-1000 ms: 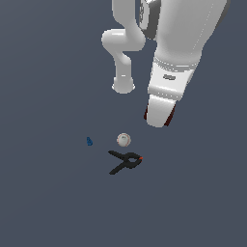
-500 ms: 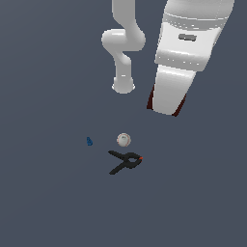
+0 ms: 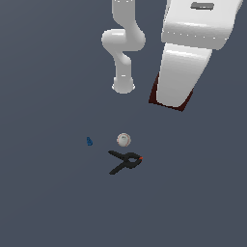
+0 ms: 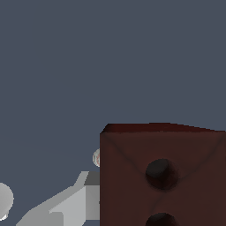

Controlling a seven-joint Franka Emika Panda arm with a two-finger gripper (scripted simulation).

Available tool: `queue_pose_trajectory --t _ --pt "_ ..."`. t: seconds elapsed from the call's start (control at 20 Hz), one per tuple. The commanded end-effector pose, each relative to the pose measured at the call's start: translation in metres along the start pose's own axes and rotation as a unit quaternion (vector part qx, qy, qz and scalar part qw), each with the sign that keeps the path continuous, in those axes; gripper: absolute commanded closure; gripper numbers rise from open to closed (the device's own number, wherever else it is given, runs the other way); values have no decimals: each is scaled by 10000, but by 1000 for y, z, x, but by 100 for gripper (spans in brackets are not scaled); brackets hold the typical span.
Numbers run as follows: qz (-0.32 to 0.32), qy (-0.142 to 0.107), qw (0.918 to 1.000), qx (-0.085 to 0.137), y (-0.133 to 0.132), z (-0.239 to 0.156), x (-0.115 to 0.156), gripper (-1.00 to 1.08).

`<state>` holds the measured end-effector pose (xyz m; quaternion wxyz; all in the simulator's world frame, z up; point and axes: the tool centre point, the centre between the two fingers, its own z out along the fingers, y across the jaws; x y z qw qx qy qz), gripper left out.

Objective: Pick up a designated object from a clutter of objects.

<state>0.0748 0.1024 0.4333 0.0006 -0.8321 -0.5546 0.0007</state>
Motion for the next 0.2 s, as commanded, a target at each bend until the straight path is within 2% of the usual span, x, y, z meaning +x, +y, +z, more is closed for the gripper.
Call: queue_pose_trajectory --t 0.0,0.15 --pt "0 4 10000 -8 1 -4 1 108" --pt "0 4 10000 -8 2 -6 1 108"
